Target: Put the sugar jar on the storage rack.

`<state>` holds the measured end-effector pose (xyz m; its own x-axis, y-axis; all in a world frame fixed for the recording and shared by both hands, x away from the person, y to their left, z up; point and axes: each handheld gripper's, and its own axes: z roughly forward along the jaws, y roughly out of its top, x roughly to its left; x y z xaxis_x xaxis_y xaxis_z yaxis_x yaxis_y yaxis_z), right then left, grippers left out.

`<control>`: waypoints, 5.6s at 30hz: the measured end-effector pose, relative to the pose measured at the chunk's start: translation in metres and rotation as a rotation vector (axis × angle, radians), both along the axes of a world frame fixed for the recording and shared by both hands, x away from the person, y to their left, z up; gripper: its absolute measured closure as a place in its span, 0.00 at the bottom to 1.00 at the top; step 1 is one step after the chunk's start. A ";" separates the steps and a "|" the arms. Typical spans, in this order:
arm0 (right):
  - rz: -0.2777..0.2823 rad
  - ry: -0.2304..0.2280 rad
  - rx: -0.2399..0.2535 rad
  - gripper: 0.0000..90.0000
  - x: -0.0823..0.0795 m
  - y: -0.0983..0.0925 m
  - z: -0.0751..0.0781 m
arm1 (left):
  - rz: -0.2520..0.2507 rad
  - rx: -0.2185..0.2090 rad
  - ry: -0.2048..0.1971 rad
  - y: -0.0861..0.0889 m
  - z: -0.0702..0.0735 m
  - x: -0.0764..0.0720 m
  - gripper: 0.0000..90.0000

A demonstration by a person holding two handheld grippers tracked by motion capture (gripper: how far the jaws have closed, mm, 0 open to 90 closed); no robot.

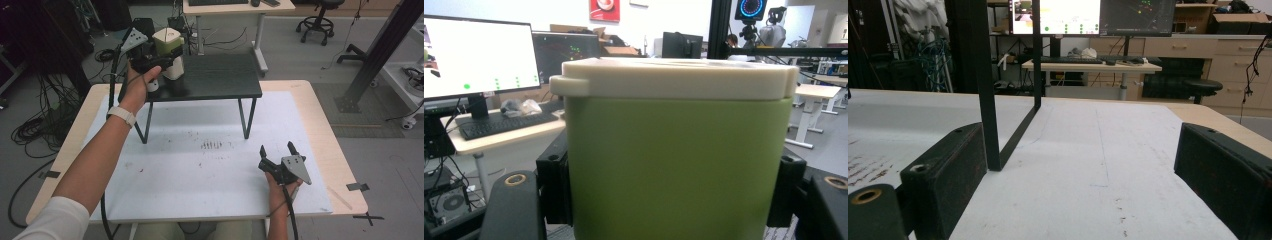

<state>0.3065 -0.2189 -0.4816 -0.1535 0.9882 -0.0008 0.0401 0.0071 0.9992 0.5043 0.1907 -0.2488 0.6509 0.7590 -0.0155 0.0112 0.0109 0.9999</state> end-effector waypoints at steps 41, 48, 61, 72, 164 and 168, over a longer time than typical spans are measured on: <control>0.000 -0.002 0.001 0.08 0.000 0.000 0.000 | 0.000 0.000 0.000 0.000 0.000 0.000 0.33; 0.000 -0.003 0.001 0.08 0.000 0.000 0.000 | 0.000 0.001 0.000 0.000 0.000 0.000 0.33; 0.000 -0.004 0.002 0.08 0.000 0.000 0.000 | 0.005 0.000 0.001 0.000 0.000 0.000 0.31; -0.001 -0.005 0.002 0.08 0.000 0.000 0.000 | 0.016 0.000 0.000 0.000 0.000 0.000 0.14; -0.001 -0.003 0.000 0.08 0.000 0.000 0.000 | 0.075 -0.036 -0.103 0.116 -0.033 -0.191 0.01; -0.001 -0.002 0.001 0.08 0.000 0.000 0.000 | 0.094 -0.039 -0.099 0.121 -0.050 -0.201 0.01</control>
<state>0.3066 -0.2190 -0.4816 -0.1529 0.9882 -0.0001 0.0381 0.0060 0.9993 0.3031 0.3119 -0.2989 0.5769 0.8167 0.0144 -0.0903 0.0462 0.9948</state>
